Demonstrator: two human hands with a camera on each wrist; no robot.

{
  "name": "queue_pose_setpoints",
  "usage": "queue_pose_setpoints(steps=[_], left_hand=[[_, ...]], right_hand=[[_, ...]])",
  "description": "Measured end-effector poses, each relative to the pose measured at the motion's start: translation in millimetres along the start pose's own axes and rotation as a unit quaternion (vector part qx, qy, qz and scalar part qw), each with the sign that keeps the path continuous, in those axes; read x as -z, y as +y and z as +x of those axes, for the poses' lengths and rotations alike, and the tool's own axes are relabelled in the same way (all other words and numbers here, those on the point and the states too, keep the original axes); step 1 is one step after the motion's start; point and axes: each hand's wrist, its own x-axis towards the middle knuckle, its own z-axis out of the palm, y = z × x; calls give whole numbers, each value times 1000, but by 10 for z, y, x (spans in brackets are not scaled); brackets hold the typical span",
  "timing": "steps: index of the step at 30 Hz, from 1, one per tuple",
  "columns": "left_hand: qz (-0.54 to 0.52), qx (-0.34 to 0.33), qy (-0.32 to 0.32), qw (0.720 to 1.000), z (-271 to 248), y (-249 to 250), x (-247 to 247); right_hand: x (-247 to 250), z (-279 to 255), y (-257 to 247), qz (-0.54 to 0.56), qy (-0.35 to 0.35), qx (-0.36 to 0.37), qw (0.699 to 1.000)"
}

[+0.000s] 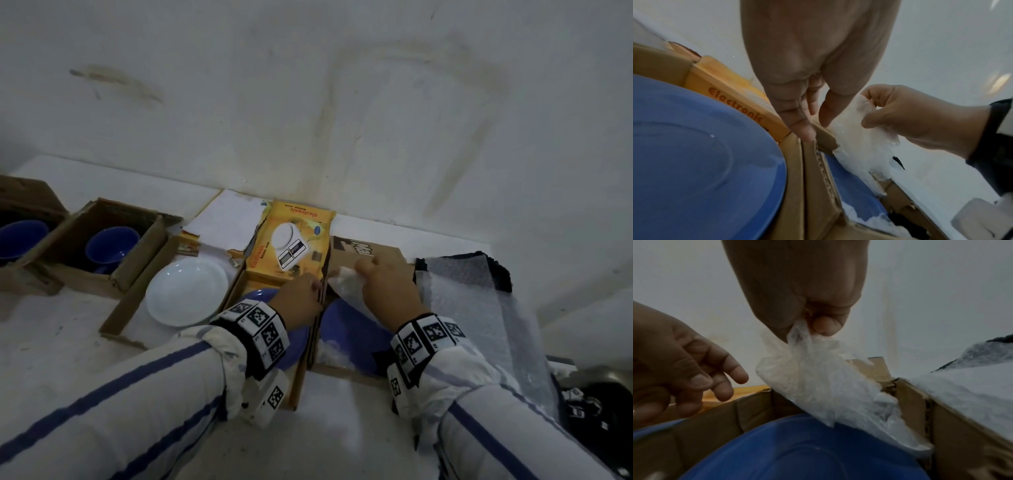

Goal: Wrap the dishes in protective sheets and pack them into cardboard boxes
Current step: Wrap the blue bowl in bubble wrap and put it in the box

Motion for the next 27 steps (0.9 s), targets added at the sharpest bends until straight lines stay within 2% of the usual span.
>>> queue_pose_setpoints(steps=[4, 7, 10, 14, 16, 20, 23, 27], left_hand=[[-1, 7, 23, 1000, 64, 39, -16], [48, -12, 13, 999, 75, 52, -30], [91, -12, 3, 996, 92, 30, -56], [131, -32, 2, 991, 106, 100, -64], [142, -33, -12, 989, 104, 112, -78], [76, -36, -2, 996, 156, 43, -109], [125, -14, -16, 992, 175, 38, -103], [139, -28, -22, 990, 196, 34, -88]], right_hand=[[-133, 134, -117, -12, -112, 79, 990], [-259, 192, -176, 41, -142, 93, 985], [-305, 240, -171, 17, -168, 138, 976], [-313, 321, -156, -5, -239, 145, 960], [-323, 340, -156, -35, -254, 162, 953], [-422, 360, -142, -91, -273, 205, 936], [-455, 370, -169, -102, -261, 194, 940], [-400, 321, -205, -116, -263, 192, 938]])
